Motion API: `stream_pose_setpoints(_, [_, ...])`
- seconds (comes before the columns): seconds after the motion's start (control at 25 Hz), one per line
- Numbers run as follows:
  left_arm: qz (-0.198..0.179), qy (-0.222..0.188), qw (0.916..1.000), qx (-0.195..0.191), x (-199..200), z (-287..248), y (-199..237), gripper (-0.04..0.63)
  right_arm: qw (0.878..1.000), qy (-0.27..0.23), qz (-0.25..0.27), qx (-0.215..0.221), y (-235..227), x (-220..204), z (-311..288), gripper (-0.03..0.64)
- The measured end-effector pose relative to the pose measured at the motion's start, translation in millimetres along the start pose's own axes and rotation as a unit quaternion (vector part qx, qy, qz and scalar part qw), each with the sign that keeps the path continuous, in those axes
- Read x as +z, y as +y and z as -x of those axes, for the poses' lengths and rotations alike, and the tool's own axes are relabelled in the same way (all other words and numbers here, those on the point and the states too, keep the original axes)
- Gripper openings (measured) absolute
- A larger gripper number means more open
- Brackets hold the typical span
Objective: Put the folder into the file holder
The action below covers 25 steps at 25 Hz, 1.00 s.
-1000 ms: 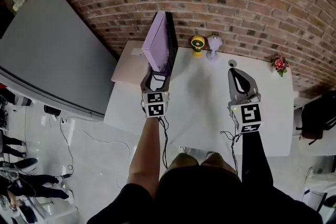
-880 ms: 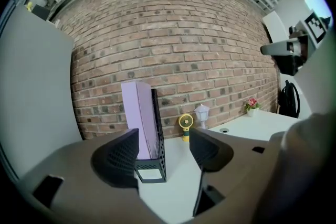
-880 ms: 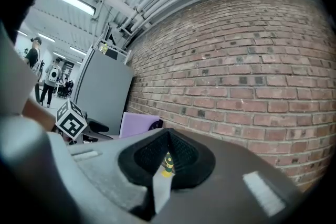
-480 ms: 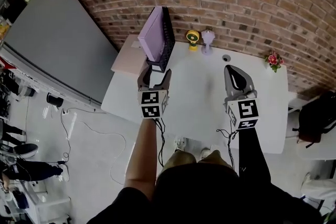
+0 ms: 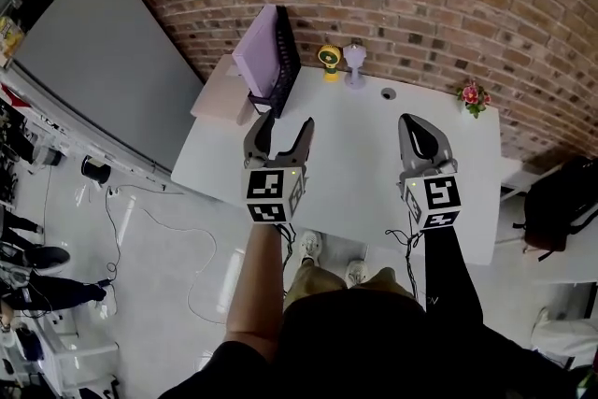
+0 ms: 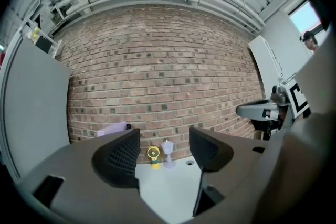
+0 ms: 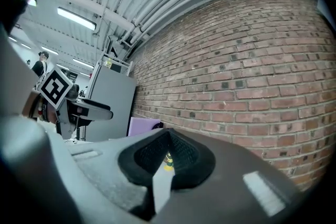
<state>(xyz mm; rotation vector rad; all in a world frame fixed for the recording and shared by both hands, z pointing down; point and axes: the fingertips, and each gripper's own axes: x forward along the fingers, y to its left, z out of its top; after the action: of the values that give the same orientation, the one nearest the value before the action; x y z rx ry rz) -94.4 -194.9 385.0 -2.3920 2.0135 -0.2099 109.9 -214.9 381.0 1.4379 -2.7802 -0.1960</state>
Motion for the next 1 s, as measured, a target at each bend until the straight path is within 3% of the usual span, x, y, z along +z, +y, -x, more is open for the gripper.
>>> stream_pose_setpoints(0.44, [-0.016, -0.029, 0.9995, -0.003, 29, 28, -45, 0.287, 1.0, -0.014, -0.003, 0.01, -4, 4, 20, 0.0])
stream_pose_setpoints(0.56, [-0.018, -0.034, 0.9993, 0.003, 32, 28, -50, 0.208, 1.0, -0.015, -0.003, 0.012, -5, 4, 19, 0.0])
stream_pose_setpoints(0.64, [-0.025, -0.039, 0.9987, 0.02, 33, 28, -48, 0.104, 1.0, -0.016, -0.004, 0.012, -6, 4, 18, 0.0])
stream_pose_setpoints(0.68, [-0.028, -0.042, 0.9983, 0.029, 34, 28, -47, 0.017, 1.0, -0.016, -0.004, 0.012, -7, 4, 18, 0.0])
stream_pose_setpoints(1.0, [-0.023, -0.048, 0.9979, 0.038, 37, 25, -43, 0.008, 1.0, -0.012, 0.0, 0.006, -11, 3, 17, 0.0])
